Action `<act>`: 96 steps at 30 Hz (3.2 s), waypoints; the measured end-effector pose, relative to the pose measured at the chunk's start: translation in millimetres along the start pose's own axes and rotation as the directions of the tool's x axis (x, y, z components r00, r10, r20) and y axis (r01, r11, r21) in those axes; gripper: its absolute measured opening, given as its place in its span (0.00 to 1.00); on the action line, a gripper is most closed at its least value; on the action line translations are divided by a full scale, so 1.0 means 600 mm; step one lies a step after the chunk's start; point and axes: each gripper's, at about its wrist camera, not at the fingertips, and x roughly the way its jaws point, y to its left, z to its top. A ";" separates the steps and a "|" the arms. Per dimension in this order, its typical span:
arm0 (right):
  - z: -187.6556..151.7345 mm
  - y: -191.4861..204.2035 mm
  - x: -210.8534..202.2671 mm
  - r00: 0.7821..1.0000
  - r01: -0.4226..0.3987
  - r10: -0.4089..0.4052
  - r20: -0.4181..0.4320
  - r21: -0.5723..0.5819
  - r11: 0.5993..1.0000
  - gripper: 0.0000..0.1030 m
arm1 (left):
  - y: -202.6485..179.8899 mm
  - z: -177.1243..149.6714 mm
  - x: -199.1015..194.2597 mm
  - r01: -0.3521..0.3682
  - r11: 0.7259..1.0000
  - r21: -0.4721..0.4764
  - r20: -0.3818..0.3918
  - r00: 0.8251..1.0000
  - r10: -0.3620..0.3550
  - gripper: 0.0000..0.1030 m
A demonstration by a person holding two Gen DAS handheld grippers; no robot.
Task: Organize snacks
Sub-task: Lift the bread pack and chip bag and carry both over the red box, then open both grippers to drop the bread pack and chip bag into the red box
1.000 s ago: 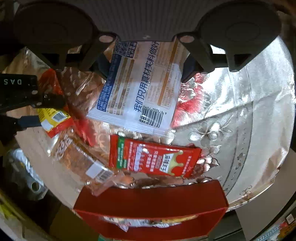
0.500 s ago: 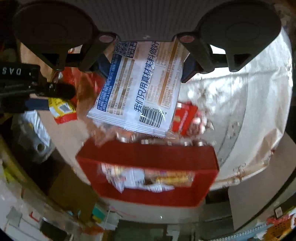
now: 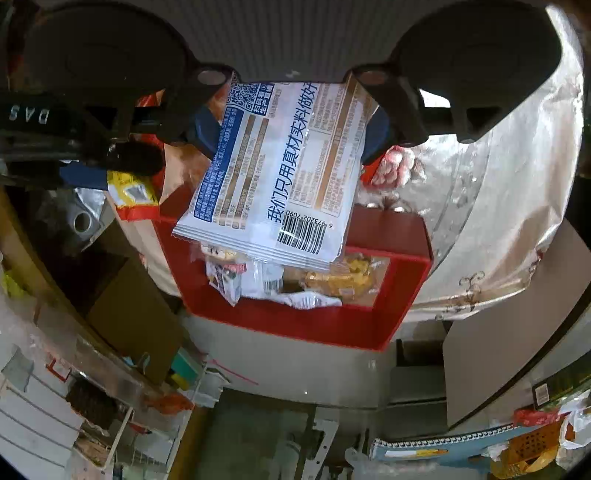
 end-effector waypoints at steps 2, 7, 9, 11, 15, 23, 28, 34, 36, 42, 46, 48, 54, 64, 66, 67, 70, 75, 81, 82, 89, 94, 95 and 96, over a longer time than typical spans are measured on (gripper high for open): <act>0.010 -0.003 0.002 1.000 0.001 -0.001 0.010 0.001 1.000 0.61 | -0.005 0.008 0.001 -0.010 1.000 0.007 0.020 1.000 0.010 0.69; 0.034 -0.006 0.007 1.000 -0.004 0.004 0.030 -0.003 1.000 0.61 | -0.007 0.028 0.010 -0.015 1.000 0.002 0.042 0.999 0.015 0.69; 0.044 -0.006 0.010 0.999 -0.006 0.007 0.040 -0.005 1.000 0.61 | -0.006 0.039 0.015 -0.017 1.000 -0.007 0.048 0.999 0.017 0.69; 0.052 -0.007 0.011 0.999 -0.005 0.006 0.049 -0.005 1.000 0.61 | -0.007 0.049 0.019 -0.024 1.000 -0.009 0.060 0.998 0.024 0.69; 0.068 -0.011 0.017 0.998 -0.004 0.004 0.062 0.001 1.000 0.61 | -0.005 0.070 0.028 -0.024 1.000 -0.019 0.083 0.996 0.026 0.69; 0.102 -0.016 0.032 0.996 -0.001 0.001 0.084 0.008 1.000 0.61 | 0.000 0.104 0.049 -0.026 0.999 -0.038 0.105 0.994 0.029 0.69; 0.123 -0.023 0.045 0.995 0.000 -0.002 0.095 0.018 1.000 0.61 | 0.006 0.128 0.062 -0.024 0.998 -0.064 0.121 0.992 0.032 0.69; 0.144 -0.032 0.057 0.994 -0.001 -0.003 0.111 0.036 0.999 0.61 | 0.011 0.158 0.074 -0.028 0.996 -0.085 0.149 0.988 0.040 0.69; 0.148 -0.034 0.063 0.994 0.003 -0.007 0.111 0.039 0.999 0.61 | 0.011 0.163 0.081 -0.032 0.996 -0.086 0.151 0.987 0.045 0.69; 0.162 -0.045 0.083 0.994 0.018 -0.024 0.104 0.057 0.998 0.62 | 0.008 0.177 0.102 -0.053 0.995 -0.079 0.154 0.986 0.065 0.69; 0.168 -0.054 0.099 0.995 0.027 -0.034 0.097 0.070 0.997 0.62 | 0.007 0.186 0.117 -0.061 0.995 -0.079 0.154 0.985 0.072 0.69; 0.170 -0.058 0.108 0.996 0.029 -0.036 0.088 0.074 0.997 0.62 | 0.006 0.188 0.123 -0.063 0.995 -0.079 0.152 0.985 0.075 0.69; 0.168 -0.065 0.135 0.997 0.051 -0.054 0.047 0.075 0.996 0.62 | 0.004 0.192 0.147 -0.083 0.994 -0.074 0.135 0.987 0.092 0.69; 0.167 -0.074 0.156 0.998 0.063 -0.065 0.015 0.081 0.995 0.63 | 0.005 0.192 0.171 -0.100 0.993 -0.055 0.104 0.989 0.105 0.69; 0.166 -0.074 0.161 0.998 0.068 -0.068 0.005 0.075 0.995 0.63 | 0.003 0.192 0.175 -0.108 0.993 -0.049 0.094 0.989 0.112 0.69; 0.165 -0.074 0.163 0.997 0.072 -0.072 0.000 0.075 0.995 0.64 | 0.002 0.193 0.177 -0.111 0.993 -0.046 0.088 0.989 0.115 0.69; 0.165 -0.076 0.167 0.997 0.080 -0.079 -0.007 0.081 0.993 0.66 | -0.001 0.192 0.178 -0.121 0.992 -0.036 0.088 0.988 0.124 0.69; 0.166 -0.075 0.166 0.997 0.080 -0.080 -0.002 0.079 0.994 0.68 | 0.000 0.193 0.172 -0.112 0.993 -0.037 0.104 0.988 0.115 0.70; 0.165 -0.075 0.165 0.997 0.083 -0.083 -0.004 0.075 0.994 0.70 | 0.000 0.187 0.169 -0.122 0.992 -0.020 0.100 0.987 0.123 0.70; 0.165 -0.074 0.164 0.997 0.082 -0.082 -0.004 0.074 0.994 0.71 | 0.000 0.186 0.167 -0.123 0.992 -0.019 0.100 0.987 0.124 0.70; 0.163 -0.068 0.163 0.997 0.083 -0.082 -0.009 0.067 0.994 0.72 | 0.005 0.186 0.155 -0.120 0.993 -0.024 0.110 0.986 0.122 0.70; 0.160 -0.060 0.153 0.996 0.087 -0.087 -0.008 0.050 0.995 0.75 | 0.004 0.180 0.146 -0.125 0.992 -0.016 0.108 0.986 0.126 0.70; 0.159 -0.058 0.150 0.996 0.087 -0.087 -0.007 0.045 0.995 0.75 | 0.004 0.179 0.143 -0.127 0.992 -0.016 0.109 0.986 0.127 0.70; 0.157 -0.055 0.148 0.996 0.087 -0.087 -0.005 0.041 0.995 0.76 | 0.004 0.177 0.141 -0.127 0.992 -0.016 0.110 0.986 0.128 0.70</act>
